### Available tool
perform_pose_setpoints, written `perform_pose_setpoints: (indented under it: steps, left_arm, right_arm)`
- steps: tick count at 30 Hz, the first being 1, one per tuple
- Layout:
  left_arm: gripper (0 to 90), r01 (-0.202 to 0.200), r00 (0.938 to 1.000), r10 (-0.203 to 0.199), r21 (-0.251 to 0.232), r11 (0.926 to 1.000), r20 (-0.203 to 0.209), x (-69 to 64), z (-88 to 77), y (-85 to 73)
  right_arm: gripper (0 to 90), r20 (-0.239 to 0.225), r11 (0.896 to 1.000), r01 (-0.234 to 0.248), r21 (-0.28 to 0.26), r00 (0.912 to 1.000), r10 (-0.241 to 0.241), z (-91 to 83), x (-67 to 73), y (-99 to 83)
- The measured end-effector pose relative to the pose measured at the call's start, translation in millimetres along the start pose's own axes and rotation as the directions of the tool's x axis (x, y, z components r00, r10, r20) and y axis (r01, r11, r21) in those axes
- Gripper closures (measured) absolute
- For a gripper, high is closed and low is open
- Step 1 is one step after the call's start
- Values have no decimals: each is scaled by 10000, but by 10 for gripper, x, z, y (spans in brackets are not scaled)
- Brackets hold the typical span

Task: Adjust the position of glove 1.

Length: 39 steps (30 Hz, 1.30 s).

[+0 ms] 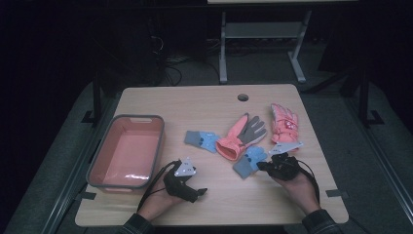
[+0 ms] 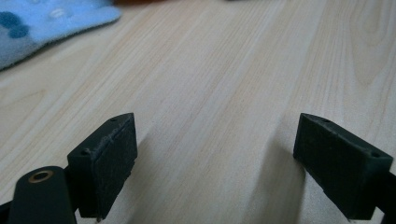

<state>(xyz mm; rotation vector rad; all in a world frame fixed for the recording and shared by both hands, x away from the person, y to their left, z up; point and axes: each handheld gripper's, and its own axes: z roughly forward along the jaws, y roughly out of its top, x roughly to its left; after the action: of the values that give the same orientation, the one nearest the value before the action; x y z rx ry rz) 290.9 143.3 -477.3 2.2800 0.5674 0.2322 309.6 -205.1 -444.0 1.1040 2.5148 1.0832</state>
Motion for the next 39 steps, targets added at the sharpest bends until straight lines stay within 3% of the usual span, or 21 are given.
perform_pose_setpoints:
  steps: [12,19,22,30,39]
  left_arm:
    - [127,-47,10000,47,5,10000,47,7,5,5]
    - [127,-62,10000,62,44,10000,61,9,3,7]
    - [127,-62,10000,61,46,10000,62,9,3,7]
    - [127,-35,10000,34,9,10000,37,8,6,6]
    - [128,7,10000,-7,17,10000,-1,6,6,7]
  right_arm:
    - [899,-294,9998,103,154,9995,-98,270,-119,165]
    - [899,-131,9979,353,535,9993,-347,437,-145,181]
    - [900,-191,9983,394,432,9991,-386,448,-150,171]
    - [900,-396,9957,772,508,9964,-752,422,-83,137]
    - [900,-879,9917,1127,622,9904,-1070,370,173,58]
